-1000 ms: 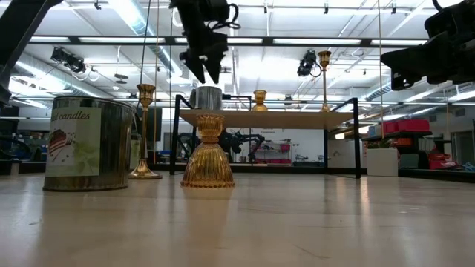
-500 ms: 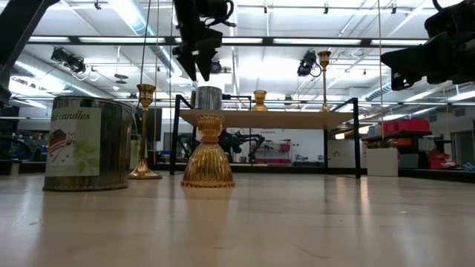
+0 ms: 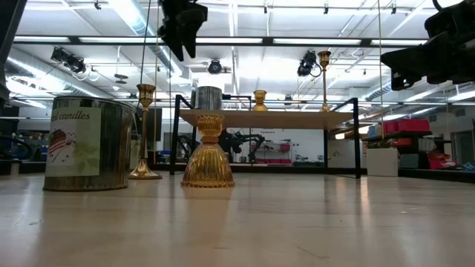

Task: Pick & Place candle stick holders
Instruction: Put the top scented candle on the shelf aligned with the other scented candle

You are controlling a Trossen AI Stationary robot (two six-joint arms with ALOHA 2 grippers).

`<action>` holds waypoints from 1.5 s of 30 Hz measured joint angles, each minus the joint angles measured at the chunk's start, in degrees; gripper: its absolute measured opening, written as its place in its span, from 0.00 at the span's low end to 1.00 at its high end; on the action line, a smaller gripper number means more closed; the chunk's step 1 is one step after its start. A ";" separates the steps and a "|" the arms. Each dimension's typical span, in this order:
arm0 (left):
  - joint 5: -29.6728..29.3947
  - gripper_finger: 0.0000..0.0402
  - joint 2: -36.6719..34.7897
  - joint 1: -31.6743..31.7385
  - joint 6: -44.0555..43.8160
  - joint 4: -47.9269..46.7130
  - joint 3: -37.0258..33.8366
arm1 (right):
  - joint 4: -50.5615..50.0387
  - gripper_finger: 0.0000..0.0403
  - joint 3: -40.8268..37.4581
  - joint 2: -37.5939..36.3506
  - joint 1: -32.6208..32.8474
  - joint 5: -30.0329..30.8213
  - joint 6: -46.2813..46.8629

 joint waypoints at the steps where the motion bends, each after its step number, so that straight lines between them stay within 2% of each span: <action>1: 0.61 0.91 -0.25 0.00 0.04 -0.63 0.00 | 0.00 0.05 0.00 0.00 0.01 0.00 -0.01; 9: 1.60 0.91 -0.91 0.02 0.25 -6.82 0.00 | 0.00 0.05 0.00 0.00 0.02 0.00 -0.02; 17: 1.76 0.91 -0.91 0.00 0.02 -7.18 0.00 | 0.00 0.05 0.00 0.00 0.01 0.00 -0.01; 21: 6.59 0.93 -1.12 0.00 -1.09 -7.15 -1.41 | 0.00 0.05 0.00 0.00 0.01 0.00 -0.01; 27: 8.90 0.99 -4.62 -0.04 -2.61 -4.61 -8.55 | 0.00 0.05 0.00 0.00 0.02 0.00 0.00; 39: 8.98 0.99 -14.54 1.25 -8.64 0.09 -26.15 | 0.00 0.05 0.00 0.00 0.02 0.00 -0.02; 45: 8.98 0.99 -16.45 3.11 -7.26 0.48 -32.00 | 0.00 0.05 0.00 0.00 0.02 0.00 0.00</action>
